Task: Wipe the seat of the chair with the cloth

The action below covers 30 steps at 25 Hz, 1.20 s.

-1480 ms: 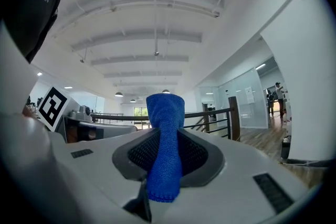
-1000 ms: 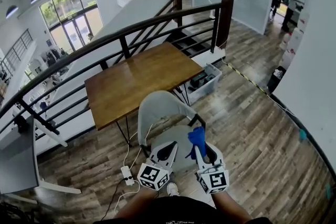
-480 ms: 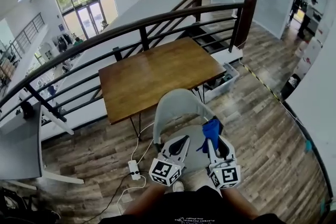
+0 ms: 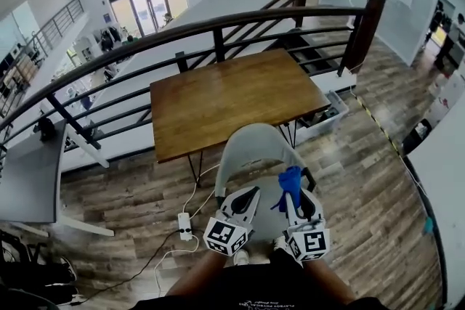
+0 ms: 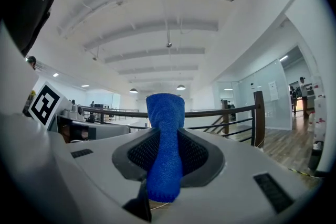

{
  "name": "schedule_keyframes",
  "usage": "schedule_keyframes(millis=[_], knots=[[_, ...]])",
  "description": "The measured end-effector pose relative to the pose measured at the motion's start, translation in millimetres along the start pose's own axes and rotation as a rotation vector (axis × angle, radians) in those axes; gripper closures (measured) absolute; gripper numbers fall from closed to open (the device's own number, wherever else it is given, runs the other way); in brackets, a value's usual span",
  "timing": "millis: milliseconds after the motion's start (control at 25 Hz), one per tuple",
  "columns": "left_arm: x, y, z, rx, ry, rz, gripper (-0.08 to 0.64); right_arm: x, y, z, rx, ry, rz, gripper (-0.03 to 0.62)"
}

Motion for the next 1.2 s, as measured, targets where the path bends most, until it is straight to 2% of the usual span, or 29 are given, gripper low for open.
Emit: schedule_keyframes(millis=[360, 600, 920, 1200], knots=[[3, 1, 52, -0.137, 0.030, -0.011, 0.557, 7, -59, 58, -0.071, -0.005, 0.046, 0.489], [17, -1, 74, -0.254, 0.066, -0.023, 0.557, 24, -85, 85, -0.182, 0.031, 0.078, 0.489], [39, 10, 61, -0.356, 0.114, -0.074, 0.555, 41, -75, 109, -0.284, 0.101, 0.072, 0.489], [77, 53, 42, -0.389, 0.154, -0.114, 0.557, 70, -46, 132, -0.322, 0.172, 0.038, 0.489]])
Point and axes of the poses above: the fingertips, and each gripper's own axes: z forward along the fingers, y to its left, x out of its underside, the point moved 9 cm from there along -z, backward along the fingers, and after that the axes turned 14 degrees about x, right-handed, at the moved point
